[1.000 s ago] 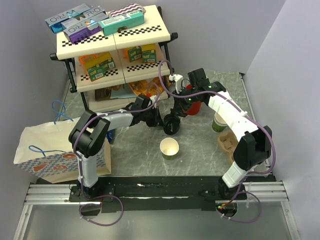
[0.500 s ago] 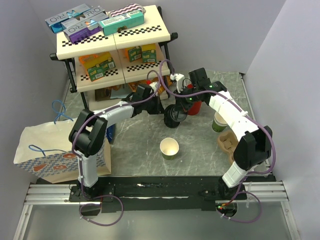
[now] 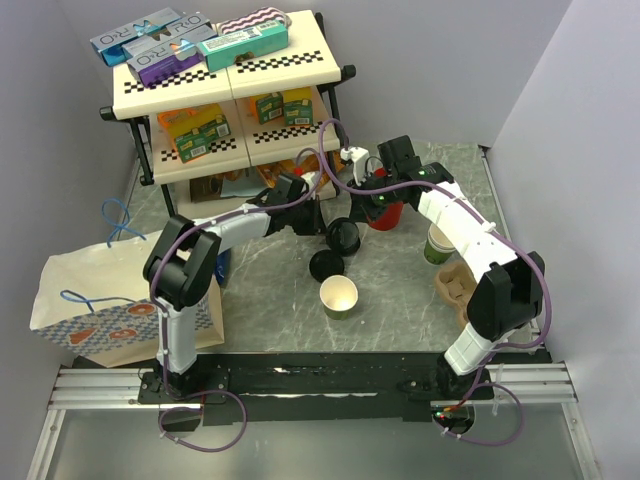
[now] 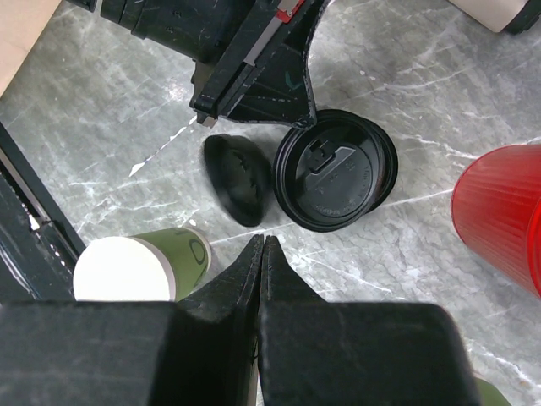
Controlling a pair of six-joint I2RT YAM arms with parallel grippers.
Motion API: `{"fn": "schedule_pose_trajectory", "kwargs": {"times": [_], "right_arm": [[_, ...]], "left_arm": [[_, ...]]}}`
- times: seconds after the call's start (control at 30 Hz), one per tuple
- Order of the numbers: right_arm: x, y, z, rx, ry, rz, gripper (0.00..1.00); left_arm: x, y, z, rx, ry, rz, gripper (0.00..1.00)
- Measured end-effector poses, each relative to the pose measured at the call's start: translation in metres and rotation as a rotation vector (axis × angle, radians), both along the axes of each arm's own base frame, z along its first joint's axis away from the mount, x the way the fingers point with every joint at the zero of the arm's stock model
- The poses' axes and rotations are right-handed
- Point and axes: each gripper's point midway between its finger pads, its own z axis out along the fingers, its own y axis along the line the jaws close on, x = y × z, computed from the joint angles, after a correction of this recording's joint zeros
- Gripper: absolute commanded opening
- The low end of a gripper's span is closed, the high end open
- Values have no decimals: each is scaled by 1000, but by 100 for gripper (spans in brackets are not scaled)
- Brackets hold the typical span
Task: Pack the takeout coffee
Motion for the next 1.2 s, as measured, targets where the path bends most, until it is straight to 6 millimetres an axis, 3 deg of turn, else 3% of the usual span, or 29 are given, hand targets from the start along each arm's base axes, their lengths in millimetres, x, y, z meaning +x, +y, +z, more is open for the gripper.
{"fn": "schedule_pose_trajectory", "kwargs": {"times": [0.23, 0.33, 0.57, 0.73, 0.83, 0.9, 1.07, 1.2], "right_arm": [[2, -2, 0, -2, -3, -3, 0], [2, -3, 0, -2, -3, -5, 0], [3, -4, -1, -4, -3, -4, 0], [1, -5, -3, -15, -4, 9, 0], [-1, -8, -5, -34, -5, 23, 2], [-2, -11, -5, -47, -9, 26, 14], [-6, -18, 1, -73, -33, 22, 34], [-10, -23, 16, -75, -80, 16, 36]], "left_arm": [[-1, 0, -2, 5, 0, -10, 45], [-1, 0, -2, 3, 2, -10, 53], [0, 3, 4, 14, -25, -9, 58], [-10, 19, 36, 40, -123, -39, 57], [-25, 35, 50, 73, -178, -75, 55], [-35, 44, 51, 105, -199, -112, 55], [-77, 63, 29, 153, -222, -287, 57], [-117, 70, 23, 139, -288, -523, 60]]}}
